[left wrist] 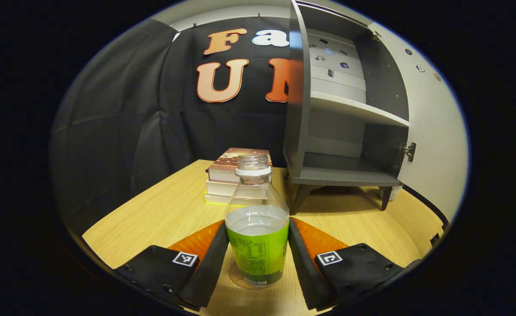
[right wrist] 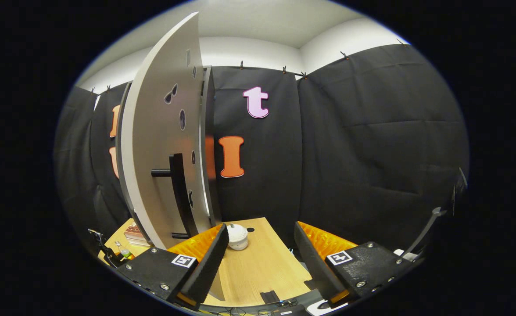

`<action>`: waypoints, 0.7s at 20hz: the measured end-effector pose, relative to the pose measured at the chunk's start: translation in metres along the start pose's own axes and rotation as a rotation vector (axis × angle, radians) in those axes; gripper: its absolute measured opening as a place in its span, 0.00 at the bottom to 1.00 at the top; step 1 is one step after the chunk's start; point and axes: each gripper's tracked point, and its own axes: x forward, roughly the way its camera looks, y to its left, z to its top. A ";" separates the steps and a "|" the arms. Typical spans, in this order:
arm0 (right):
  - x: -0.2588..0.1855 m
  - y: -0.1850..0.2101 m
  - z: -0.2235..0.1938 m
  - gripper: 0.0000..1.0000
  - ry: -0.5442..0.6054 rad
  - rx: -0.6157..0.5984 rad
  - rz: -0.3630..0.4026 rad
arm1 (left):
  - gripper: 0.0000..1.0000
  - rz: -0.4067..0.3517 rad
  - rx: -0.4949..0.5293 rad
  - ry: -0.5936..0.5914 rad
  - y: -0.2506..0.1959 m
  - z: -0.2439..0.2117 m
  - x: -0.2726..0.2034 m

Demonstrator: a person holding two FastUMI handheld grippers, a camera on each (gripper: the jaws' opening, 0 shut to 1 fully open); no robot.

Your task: Open the cabinet door with the right hand, grasp the bottle in the cabinet with the left hand and place it on the coaster, then close the cabinet door with the right hand.

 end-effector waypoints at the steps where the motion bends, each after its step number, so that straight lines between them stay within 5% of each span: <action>1: 0.001 0.001 -0.001 0.93 0.003 0.001 0.002 | 0.83 0.002 0.003 0.009 0.002 -0.004 -0.001; 14: 0.006 0.004 -0.007 0.93 0.023 0.032 0.028 | 0.89 -0.005 0.089 0.059 -0.001 -0.010 -0.008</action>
